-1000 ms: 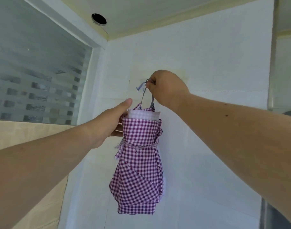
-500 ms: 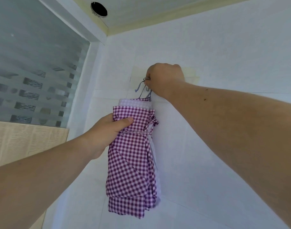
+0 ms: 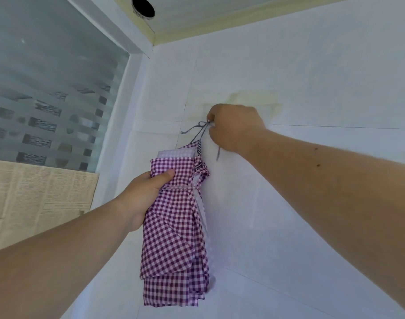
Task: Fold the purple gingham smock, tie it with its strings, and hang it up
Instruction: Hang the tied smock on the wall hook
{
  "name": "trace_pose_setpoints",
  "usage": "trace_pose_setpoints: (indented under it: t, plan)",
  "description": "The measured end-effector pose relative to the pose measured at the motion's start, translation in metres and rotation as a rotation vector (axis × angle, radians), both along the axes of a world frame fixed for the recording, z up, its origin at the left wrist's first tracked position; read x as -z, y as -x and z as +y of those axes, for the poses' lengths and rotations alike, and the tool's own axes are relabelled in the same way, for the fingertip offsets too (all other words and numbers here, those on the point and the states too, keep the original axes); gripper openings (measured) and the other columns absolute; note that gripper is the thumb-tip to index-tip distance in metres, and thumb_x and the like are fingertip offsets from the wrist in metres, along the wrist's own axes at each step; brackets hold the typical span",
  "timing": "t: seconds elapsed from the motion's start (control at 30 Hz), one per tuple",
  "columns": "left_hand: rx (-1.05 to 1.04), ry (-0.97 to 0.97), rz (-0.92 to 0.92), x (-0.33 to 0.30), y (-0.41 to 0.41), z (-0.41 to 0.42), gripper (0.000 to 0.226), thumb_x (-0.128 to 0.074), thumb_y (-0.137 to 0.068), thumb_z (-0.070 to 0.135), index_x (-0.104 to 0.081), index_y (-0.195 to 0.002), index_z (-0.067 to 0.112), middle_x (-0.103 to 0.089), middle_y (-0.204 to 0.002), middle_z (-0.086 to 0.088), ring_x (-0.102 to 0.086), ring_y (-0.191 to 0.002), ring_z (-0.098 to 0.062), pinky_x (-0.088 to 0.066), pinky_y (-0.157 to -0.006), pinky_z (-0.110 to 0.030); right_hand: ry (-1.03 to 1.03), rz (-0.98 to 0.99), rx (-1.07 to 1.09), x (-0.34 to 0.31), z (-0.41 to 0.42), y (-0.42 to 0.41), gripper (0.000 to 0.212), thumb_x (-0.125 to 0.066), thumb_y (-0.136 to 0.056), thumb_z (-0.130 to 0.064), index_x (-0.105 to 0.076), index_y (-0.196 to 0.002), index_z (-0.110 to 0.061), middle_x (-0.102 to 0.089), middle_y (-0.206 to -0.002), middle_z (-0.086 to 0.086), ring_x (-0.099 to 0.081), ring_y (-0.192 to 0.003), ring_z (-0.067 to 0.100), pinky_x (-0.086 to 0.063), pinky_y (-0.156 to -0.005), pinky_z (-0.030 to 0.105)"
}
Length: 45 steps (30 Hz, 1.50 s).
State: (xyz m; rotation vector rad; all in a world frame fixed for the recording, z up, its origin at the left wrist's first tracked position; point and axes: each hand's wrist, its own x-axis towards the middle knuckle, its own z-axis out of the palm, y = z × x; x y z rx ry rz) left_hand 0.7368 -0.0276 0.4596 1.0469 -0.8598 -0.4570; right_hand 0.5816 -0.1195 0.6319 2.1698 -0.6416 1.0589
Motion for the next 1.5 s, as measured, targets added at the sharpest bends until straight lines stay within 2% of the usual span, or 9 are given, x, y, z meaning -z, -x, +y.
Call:
trace_pose_setpoints:
  t: [0.13,0.23,0.33,0.4,0.67,0.83,0.97,1.17,1.5]
  plan:
    - [0.013,-0.041,0.017,0.01,0.001,0.002,0.055,-0.073,-0.093,0.056,-0.067,-0.135,0.021,-0.081,-0.113,-0.002,-0.079,-0.101,-0.024,-0.061,-0.091,-0.042,-0.34,-0.058,-0.117,0.046,0.018,0.019,0.015,-0.054,-0.097,-0.03,-0.053,-0.103,-0.016,-0.062,-0.09,0.0,-0.059,-0.08,0.025,-0.041,-0.069,0.032]
    - [0.05,-0.122,0.037,0.02,0.006,0.005,0.064,-0.073,-0.088,0.064,-0.069,-0.133,0.018,-0.081,-0.113,-0.003,-0.078,-0.106,-0.025,-0.059,-0.089,-0.038,-0.545,0.049,-0.068,0.082,0.03,0.027,0.039,-0.046,-0.101,-0.042,-0.057,-0.076,-0.015,-0.063,-0.078,0.002,-0.063,-0.072,0.023,-0.045,-0.06,0.03]
    - [0.161,-0.205,0.033,0.035,0.011,0.012,0.07,-0.07,-0.084,0.072,-0.068,-0.134,0.023,-0.079,-0.121,-0.003,-0.075,-0.114,-0.026,-0.056,-0.102,-0.044,-0.938,0.107,-0.17,0.112,0.04,0.028,0.049,-0.037,-0.106,-0.053,-0.064,-0.103,-0.012,-0.072,-0.107,0.011,-0.069,-0.088,0.026,-0.06,-0.075,0.037]
    - [0.232,-0.216,0.013,0.045,0.014,0.018,0.068,-0.07,-0.086,0.069,-0.067,-0.137,0.024,-0.078,-0.126,-0.004,-0.074,-0.117,-0.026,-0.052,-0.11,-0.047,-1.154,0.143,-0.275,0.131,0.039,0.029,0.047,-0.04,-0.106,-0.057,-0.059,-0.126,-0.02,-0.066,-0.131,0.008,-0.063,-0.091,0.017,-0.053,-0.07,0.025]
    - [0.224,-0.263,-0.034,0.07,0.026,0.028,0.058,-0.075,-0.089,0.053,-0.064,-0.139,0.025,-0.079,-0.123,-0.002,-0.075,-0.115,-0.024,-0.053,-0.11,-0.046,-1.373,0.0,-0.479,0.168,0.017,0.03,0.02,-0.057,-0.103,-0.046,-0.058,-0.117,-0.031,-0.068,-0.118,-0.007,-0.064,-0.096,0.01,-0.052,-0.073,0.024]
    - [0.121,-0.139,-0.014,0.065,0.028,0.029,0.047,-0.071,-0.096,0.051,-0.066,-0.136,0.026,-0.08,-0.12,-0.001,-0.076,-0.111,-0.024,-0.055,-0.108,-0.045,-1.315,-0.094,-0.54,0.167,0.018,0.023,0.024,-0.061,-0.102,-0.037,-0.068,-0.117,-0.019,-0.073,-0.116,0.002,-0.07,-0.105,0.021,-0.057,-0.096,0.036]
    - [0.101,-0.156,-0.057,0.082,0.029,0.027,0.044,-0.068,-0.099,0.048,-0.066,-0.138,0.026,-0.08,-0.119,-0.001,-0.076,-0.11,-0.022,-0.055,-0.107,-0.044,-1.291,-0.076,-0.502,0.194,0.02,0.019,0.017,-0.061,-0.103,-0.036,-0.068,-0.109,-0.022,-0.072,-0.106,-0.001,-0.068,-0.096,0.015,-0.053,-0.076,0.022]
    - [0.083,-0.115,-0.047,0.079,0.025,0.033,0.039,-0.066,-0.102,0.045,-0.067,-0.136,0.025,-0.08,-0.119,-0.001,-0.077,-0.11,-0.022,-0.056,-0.105,-0.043,-1.186,-0.076,-0.526,0.189,0.02,0.014,0.025,-0.063,-0.101,-0.032,-0.071,-0.112,-0.011,-0.074,-0.106,0.006,-0.069,-0.095,0.019,-0.057,-0.084,0.029]
    - [0.27,-0.43,-0.074,0.108,0.017,0.053,0.067,-0.079,-0.086,0.059,-0.061,-0.142,0.028,-0.077,-0.128,-0.001,-0.072,-0.121,-0.025,-0.05,-0.112,-0.053,-1.53,0.059,-0.48,0.219,0.027,0.034,0.022,-0.067,-0.096,-0.048,-0.058,-0.107,-0.032,-0.073,-0.107,-0.006,-0.071,-0.097,0.015,-0.06,-0.078,0.029]
